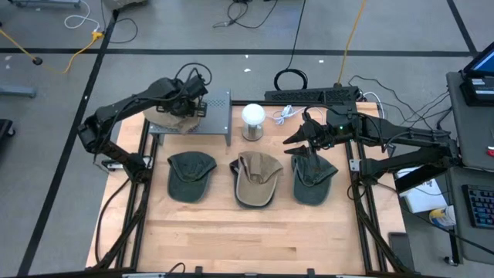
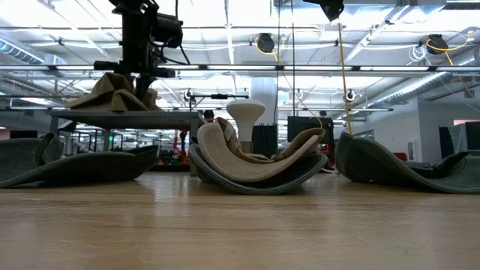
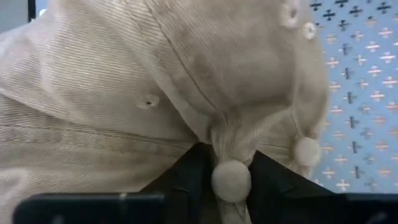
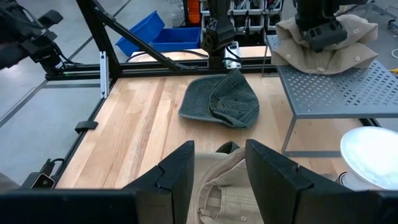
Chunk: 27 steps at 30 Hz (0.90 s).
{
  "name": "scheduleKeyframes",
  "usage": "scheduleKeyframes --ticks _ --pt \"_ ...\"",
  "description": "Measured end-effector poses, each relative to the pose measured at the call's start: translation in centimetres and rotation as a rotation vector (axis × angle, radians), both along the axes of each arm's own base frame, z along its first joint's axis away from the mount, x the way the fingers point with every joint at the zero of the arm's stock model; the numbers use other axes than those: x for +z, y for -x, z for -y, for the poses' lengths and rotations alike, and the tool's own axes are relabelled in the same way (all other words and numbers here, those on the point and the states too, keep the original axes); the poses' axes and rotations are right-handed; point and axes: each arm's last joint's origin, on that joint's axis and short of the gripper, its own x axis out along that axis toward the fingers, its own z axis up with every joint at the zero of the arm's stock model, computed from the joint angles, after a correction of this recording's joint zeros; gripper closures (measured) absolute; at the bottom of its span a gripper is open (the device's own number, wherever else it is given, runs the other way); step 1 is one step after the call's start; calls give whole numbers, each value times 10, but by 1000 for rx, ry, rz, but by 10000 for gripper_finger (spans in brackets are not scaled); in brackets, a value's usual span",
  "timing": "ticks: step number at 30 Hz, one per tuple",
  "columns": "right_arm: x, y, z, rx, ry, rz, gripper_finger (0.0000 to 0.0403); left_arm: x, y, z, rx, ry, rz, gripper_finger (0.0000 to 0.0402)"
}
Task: Pick & Place hat
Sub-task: Stack the right brown cap on the brown cap on the shelf, then stack the brown cap on the stacked brown caps on the shelf
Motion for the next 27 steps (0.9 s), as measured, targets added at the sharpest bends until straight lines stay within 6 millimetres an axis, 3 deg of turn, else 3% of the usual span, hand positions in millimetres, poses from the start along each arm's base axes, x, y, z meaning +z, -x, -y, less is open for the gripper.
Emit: scheduleKeyframes --ticks 10,21,27 --pt "0 0 0 0 1 4 264 37 -6 -3 -29 -55 112 250" --pt "0 0 0 0 1 3 264 78 -6 -1 -69 -118 203 250" --pt "0 0 0 -1 1 4 264 90 -12 7 -232 -71 265 250"
